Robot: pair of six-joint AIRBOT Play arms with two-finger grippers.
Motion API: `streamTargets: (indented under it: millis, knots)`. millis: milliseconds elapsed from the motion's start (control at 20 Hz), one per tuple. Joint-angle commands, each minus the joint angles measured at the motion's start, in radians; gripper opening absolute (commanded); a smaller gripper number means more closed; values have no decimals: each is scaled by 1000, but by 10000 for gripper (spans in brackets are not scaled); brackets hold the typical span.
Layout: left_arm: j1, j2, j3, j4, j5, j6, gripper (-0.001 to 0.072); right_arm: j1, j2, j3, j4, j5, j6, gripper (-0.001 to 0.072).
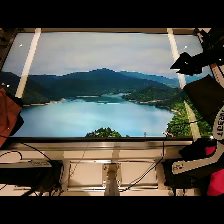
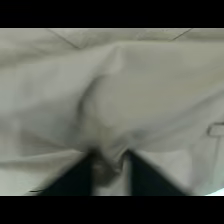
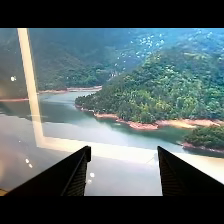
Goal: Fold the clothes and pants, and hang the long-sleeved shirts on hangers.
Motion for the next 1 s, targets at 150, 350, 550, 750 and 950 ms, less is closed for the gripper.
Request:
streamTargets:
  millis: [150, 350, 550, 750, 950]
  knots:
    - [30, 10, 0, -188, -9, 98, 8, -1, 0, 0, 23, 0, 2, 413]
    - [15, 136, 0, -534, -3, 167, 6, -1, 0, 0, 26, -2, 5, 16]
    - [-115, 347, 0, -812, 19, 203, 6, 2, -5, 0, 24, -62, 5, 15]
    - [-417, 549, 0, -828, 6, 198, 6, 3, -4, 0, 21, -180, 5, 14]
    - [-769, 651, 0, -814, 7, 101, 6, 2, -3, 0, -28, -219, 5, 14]
